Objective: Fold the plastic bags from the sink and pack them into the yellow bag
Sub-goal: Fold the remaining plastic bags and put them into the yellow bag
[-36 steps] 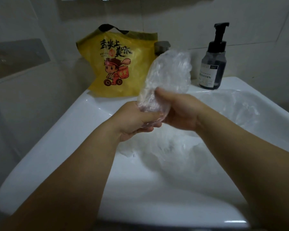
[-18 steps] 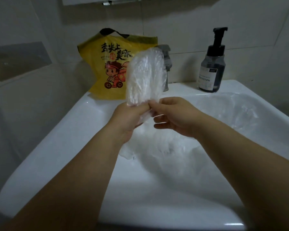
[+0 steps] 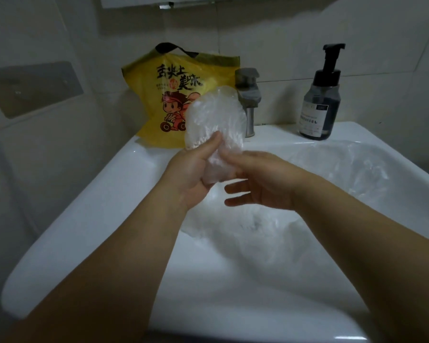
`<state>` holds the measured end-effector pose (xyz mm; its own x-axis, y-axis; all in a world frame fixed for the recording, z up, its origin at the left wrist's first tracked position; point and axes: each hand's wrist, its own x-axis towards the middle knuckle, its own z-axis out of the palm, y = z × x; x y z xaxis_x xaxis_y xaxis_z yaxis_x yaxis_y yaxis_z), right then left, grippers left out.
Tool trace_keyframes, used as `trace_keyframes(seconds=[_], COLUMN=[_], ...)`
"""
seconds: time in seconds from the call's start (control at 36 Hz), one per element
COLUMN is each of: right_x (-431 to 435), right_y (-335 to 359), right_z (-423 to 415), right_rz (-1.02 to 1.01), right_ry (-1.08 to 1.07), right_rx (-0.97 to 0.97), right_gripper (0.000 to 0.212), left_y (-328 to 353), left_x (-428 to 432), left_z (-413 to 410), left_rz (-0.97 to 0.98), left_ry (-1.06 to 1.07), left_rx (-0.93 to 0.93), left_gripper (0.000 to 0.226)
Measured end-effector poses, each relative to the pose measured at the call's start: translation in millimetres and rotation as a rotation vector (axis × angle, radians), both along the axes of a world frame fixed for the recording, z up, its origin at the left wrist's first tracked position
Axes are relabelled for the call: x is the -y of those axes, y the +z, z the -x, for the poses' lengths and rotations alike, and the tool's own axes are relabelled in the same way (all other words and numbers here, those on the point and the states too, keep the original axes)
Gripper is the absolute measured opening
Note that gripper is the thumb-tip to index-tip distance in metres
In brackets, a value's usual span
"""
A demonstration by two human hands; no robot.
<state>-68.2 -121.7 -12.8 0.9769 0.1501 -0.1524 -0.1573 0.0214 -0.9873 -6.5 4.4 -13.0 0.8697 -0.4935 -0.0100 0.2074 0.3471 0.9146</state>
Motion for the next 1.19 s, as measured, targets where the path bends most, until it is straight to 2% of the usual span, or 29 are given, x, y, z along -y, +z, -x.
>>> trace_keyframes(seconds=[0.08, 0.17, 0.22, 0.31, 0.39, 0.53, 0.58, 0.64, 0.69, 0.75, 0.78, 0.81, 0.83, 0.89, 0.92, 0.97, 1.03, 1.08, 1.14, 1.19], right_x=[-9, -9, -4, 6, 14, 21, 19, 18, 17, 16, 17, 17, 17, 10, 5, 0, -2, -2, -2, -2], right_y=[-7, -5, -1, 3, 4, 10, 11, 12, 16, 17, 16, 13, 8, 1, -2, -4, -1, 4, 5, 6], right_z=[-2, -2, -2, 2, 6, 8, 9, 10, 11, 9, 7, 5, 5, 8, 8, 8, 8, 11, 14, 13], right_rz=[0.078, -0.008, 0.002, 0.178, 0.288, 0.159, 0.149, 0.098, -0.038, -0.147, -0.11, 0.023, 0.246, 0.675, 0.795, 0.907, 0.932, 0.94, 0.888, 0.796], right_ry=[-0.066, -0.142, -0.132, -0.019, 0.07, 0.037, 0.039, 0.07, 0.094, 0.004, -0.082, -0.17, -0.225, -0.163, -0.114, -0.129, -0.203, -0.206, -0.173, -0.172], right_rx=[0.057, 0.101, 0.089, -0.017, -0.136, -0.109, -0.069, -0.042, -0.016, 0.037, 0.078, 0.136, 0.221, 0.399, 0.467, 0.634, 0.768, 0.778, 0.735, 0.674], right_gripper=[0.036, 0.016, 0.011, 0.009, 0.008, 0.013, 0.013, 0.022, 0.03, 0.026, 0.028, 0.045, 0.066, 0.096, 0.1, 0.091, 0.059, 0.029, 0.019, 0.03], left_y=[-1, 0, 3, 6, 7, 5, 6, 4, 4, 4, 4, 4, 3, 3, 3, 1, -1, -3, -3, -2], left_x=[2, 3, 1, -6, -15, -24, -25, -25, -25, -25, -25, -25, -26, -25, -25, -23, -21, -21, -21, -20], left_z=[2, 1, -2, -11, -21, -27, -25, -24, -24, -25, -26, -26, -27, -26, -25, -24, -23, -24, -24, -22], left_rz=[0.035, 0.086, 0.103, 0.151, 0.14, 0.089, 0.055, 0.012, -0.017, -0.02, -0.024, -0.031, -0.041, -0.065, -0.08, -0.114, -0.149, -0.194, -0.23, -0.239], left_ry=[0.011, -0.02, -0.032, 0.034, 0.123, 0.225, 0.154, 0.124, 0.155, 0.202, 0.219, 0.225, 0.22, 0.192, 0.173, 0.128, 0.073, 0.043, 0.032, -0.004], left_rx=[0.007, -0.023, -0.038, -0.065, -0.102, -0.183, -0.197, -0.218, -0.277, -0.339, -0.356, -0.367, -0.377, -0.39, -0.389, -0.359, -0.314, -0.266, -0.197, -0.106], left_gripper=[0.028, 0.031, 0.031, 0.044, 0.035, 0.01, 0.013, 0.018, 0.009, 0.007, 0.009, 0.01, 0.009, 0.005, 0.003, 0.004, 0.013, 0.02, 0.027, 0.032])
